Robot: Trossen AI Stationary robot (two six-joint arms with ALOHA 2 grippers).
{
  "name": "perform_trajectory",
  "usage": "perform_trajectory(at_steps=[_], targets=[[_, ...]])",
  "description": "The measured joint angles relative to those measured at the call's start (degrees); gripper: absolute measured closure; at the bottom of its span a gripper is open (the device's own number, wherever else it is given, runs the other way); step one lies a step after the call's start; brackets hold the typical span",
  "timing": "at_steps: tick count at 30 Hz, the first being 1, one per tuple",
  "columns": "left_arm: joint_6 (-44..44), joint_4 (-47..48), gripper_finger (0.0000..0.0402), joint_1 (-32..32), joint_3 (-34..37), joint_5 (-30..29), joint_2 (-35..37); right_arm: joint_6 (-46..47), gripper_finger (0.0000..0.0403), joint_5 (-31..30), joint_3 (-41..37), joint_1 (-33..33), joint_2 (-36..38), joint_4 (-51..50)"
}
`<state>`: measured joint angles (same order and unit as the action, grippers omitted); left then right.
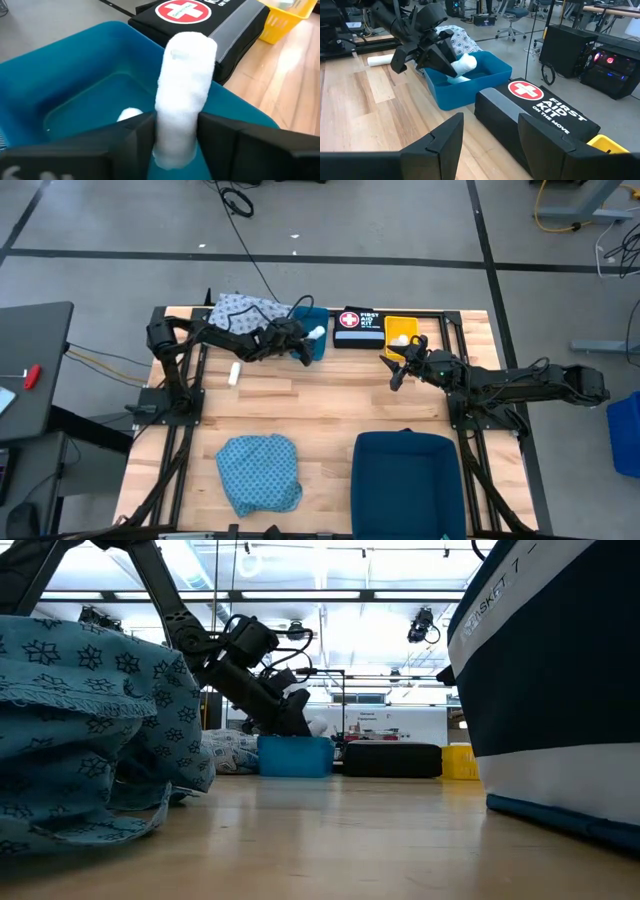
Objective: Pick & place medical supplies in basket/bin
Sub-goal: Put the bottom white rolled gauze into the blue bin, then put the white rolled bandage into the small blue bin
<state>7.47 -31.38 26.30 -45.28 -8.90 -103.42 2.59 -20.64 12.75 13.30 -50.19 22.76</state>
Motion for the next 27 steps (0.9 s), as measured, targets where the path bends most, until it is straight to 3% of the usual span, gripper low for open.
perform_trajectory(at_steps=[8,14,22,27], targets=[[-0.4,-0.2,0.0203,0.0,0.0,0.0,0.0,0.1,0.0206,0.0,0.0,0.0,0.0,-0.3],[-2.6,1.7,0.0188,-0.1,0.1,1.2,3.4,0.1,0.0206,0.0,0.0,0.0,0.0,-0.4],[-2.6,20.1,0.0197,-2.1,0.1,1.6,14.4,0.1,0.0206,0.0,0.0,0.0,0.0,-0.8],[-2.2,36.5,0.0198,-6.3,0.1,-5.1,20.2,0.2,0.0206,0.0,0.0,0.0,0.0,-1.4]])
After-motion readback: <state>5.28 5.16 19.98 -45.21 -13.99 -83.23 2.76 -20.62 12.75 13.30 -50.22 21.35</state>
